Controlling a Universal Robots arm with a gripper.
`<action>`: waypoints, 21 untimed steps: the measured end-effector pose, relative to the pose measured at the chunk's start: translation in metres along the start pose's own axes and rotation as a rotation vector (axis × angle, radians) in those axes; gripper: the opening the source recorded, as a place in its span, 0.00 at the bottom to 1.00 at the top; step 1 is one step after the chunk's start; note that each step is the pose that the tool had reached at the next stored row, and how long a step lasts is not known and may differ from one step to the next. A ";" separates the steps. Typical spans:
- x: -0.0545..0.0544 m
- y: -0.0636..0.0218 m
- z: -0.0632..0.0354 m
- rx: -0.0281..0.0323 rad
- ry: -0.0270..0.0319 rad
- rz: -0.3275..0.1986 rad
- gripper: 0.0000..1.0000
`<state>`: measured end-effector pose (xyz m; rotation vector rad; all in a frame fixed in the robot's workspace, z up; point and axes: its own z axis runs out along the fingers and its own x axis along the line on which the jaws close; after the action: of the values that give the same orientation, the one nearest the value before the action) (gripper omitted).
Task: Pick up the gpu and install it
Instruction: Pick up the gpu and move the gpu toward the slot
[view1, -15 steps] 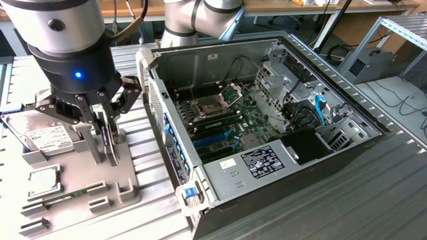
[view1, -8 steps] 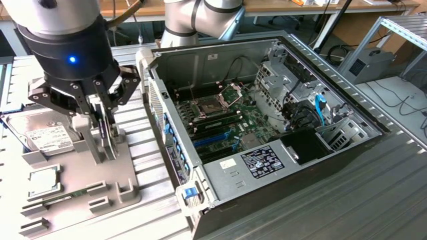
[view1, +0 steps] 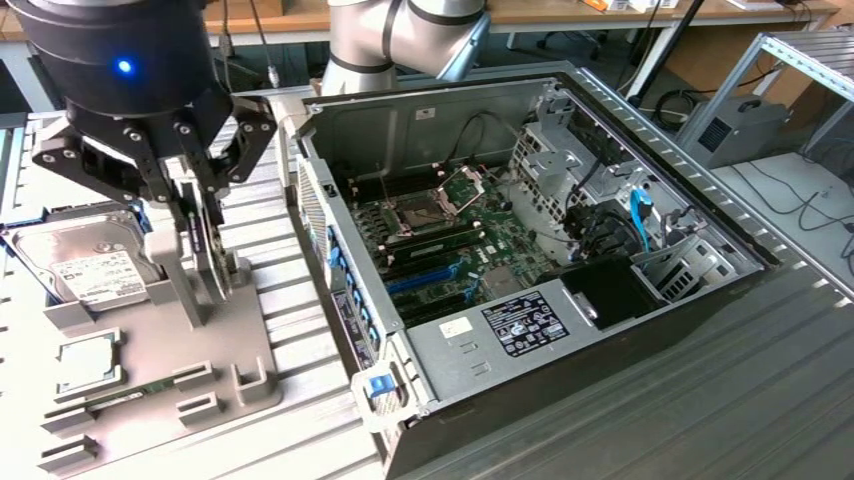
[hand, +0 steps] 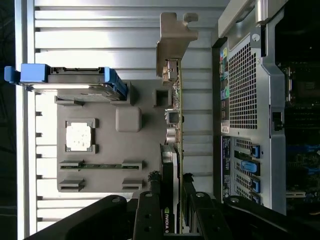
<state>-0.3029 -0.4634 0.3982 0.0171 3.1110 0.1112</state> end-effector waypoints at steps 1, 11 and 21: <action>0.000 0.0004 -0.0037 0.0000 0.0000 0.000 0.27; -0.001 0.0025 -0.0247 -0.0001 -0.0001 0.000 0.27; -0.001 0.0040 -0.0422 -0.0001 -0.0001 0.000 0.27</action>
<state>-0.3029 -0.4625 0.4405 0.0173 3.1109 0.1113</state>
